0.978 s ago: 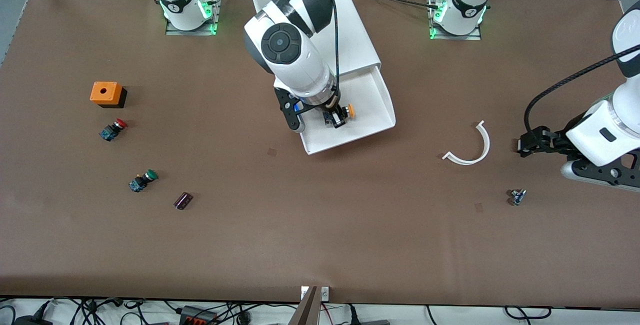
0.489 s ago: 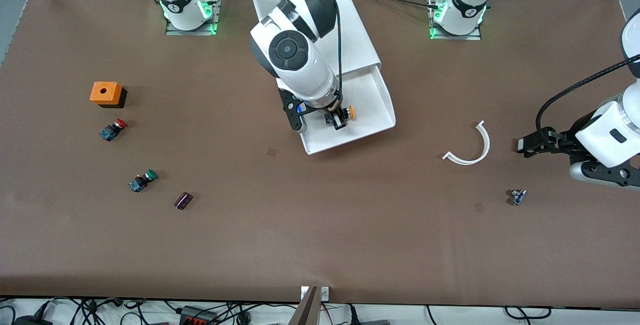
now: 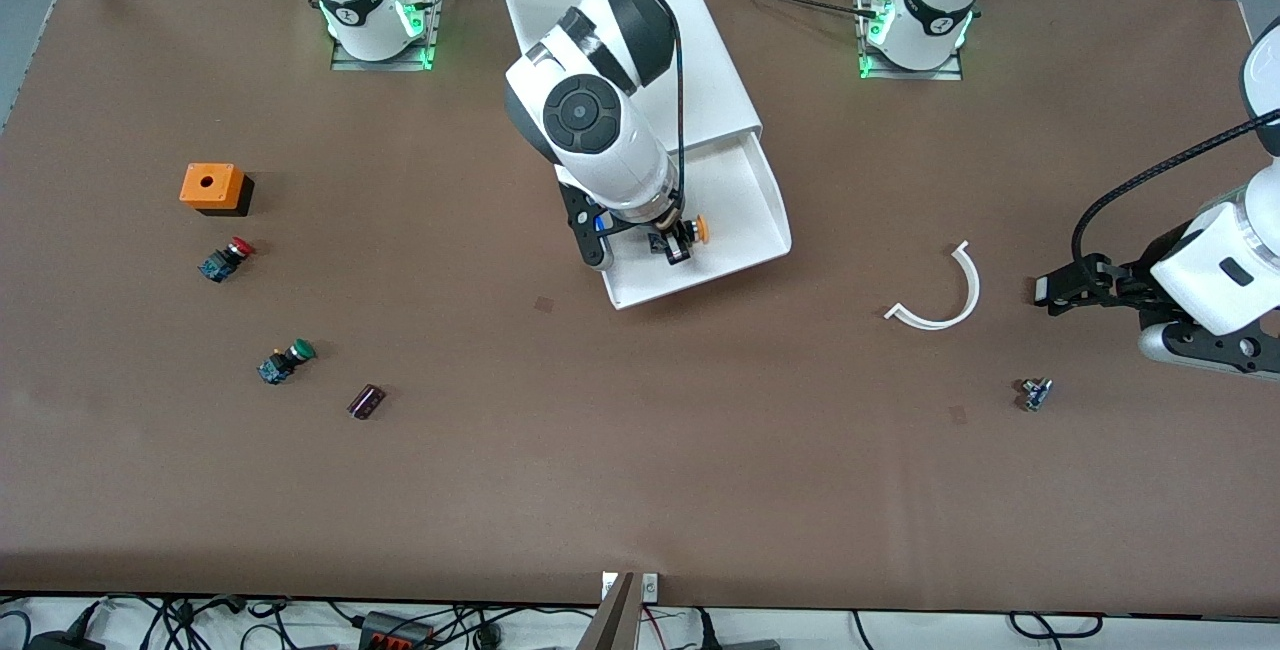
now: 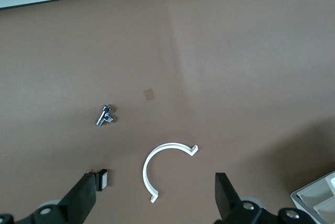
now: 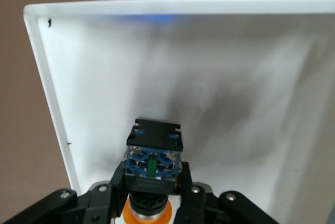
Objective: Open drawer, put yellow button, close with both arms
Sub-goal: 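Lower the yellow button into the drawer and open the right gripper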
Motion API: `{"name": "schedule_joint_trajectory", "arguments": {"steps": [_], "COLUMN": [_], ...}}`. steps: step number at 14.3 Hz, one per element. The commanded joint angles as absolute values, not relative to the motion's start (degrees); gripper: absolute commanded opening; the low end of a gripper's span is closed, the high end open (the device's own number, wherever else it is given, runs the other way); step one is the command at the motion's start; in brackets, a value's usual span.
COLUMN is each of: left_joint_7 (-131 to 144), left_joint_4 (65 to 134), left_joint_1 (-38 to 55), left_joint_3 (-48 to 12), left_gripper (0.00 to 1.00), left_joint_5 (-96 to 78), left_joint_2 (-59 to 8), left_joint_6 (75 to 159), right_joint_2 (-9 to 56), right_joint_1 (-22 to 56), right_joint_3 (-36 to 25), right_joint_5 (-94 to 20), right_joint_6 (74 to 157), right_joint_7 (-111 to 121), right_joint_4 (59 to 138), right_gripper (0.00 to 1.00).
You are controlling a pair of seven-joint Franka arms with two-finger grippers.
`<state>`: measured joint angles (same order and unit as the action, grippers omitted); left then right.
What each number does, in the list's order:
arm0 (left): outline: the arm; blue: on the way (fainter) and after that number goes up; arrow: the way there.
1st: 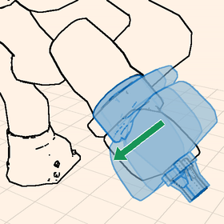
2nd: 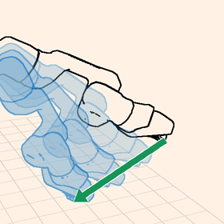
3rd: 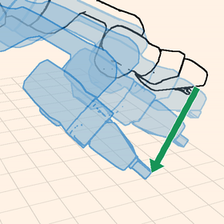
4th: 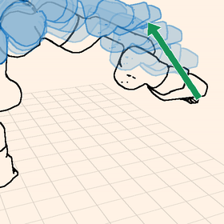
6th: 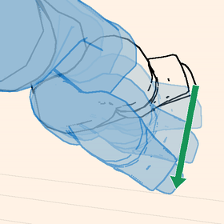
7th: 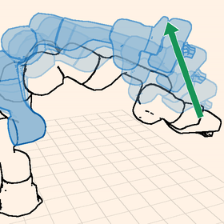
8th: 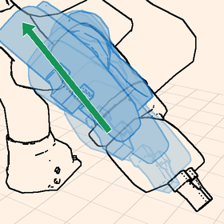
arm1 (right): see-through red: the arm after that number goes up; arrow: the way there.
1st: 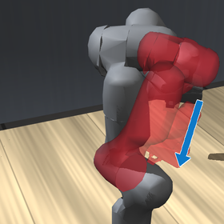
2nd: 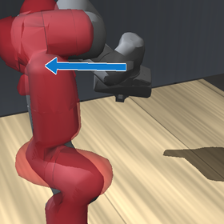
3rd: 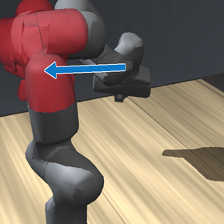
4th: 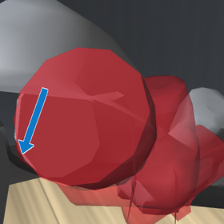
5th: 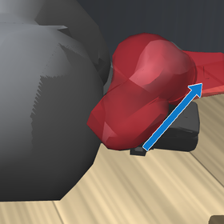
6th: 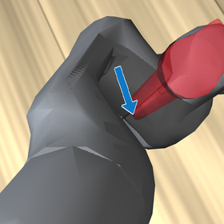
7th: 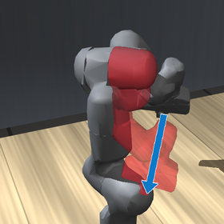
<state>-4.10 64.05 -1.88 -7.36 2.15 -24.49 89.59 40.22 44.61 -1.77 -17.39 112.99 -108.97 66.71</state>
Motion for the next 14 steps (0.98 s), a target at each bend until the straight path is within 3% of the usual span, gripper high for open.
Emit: {"name": "schedule_joint_trajectory", "arguments": {"steps": [1, 7, 14], "left_joint_7": [-3.69, -3.60, 2.28], "left_joint_4": [63.63, 63.63, 65.12], "left_joint_1": [-2.20, -2.20, -2.11], "left_joint_3": [-7.73, -7.73, -8.17], "left_gripper": [1.00, 1.00, 1.00], "left_joint_5": [1.41, 1.41, 1.32], "left_joint_2": [-24.35, -24.35, -24.08], "left_joint_6": [88.77, 88.77, 88.33], "right_joint_2": [40.61, 39.03, 33.50], "right_joint_1": [45.26, 44.12, 43.95], "right_joint_3": [-2.29, -3.07, -9.31], "right_joint_5": [-16.35, -16.35, -14.34], "right_joint_6": [112.33, 111.53, 110.49], "right_joint_7": [-112.76, -112.76, -102.95], "right_joint_4": [65.13, 64.69, 64.60], "right_gripper": [1.00, 1.00, 1.00]}}
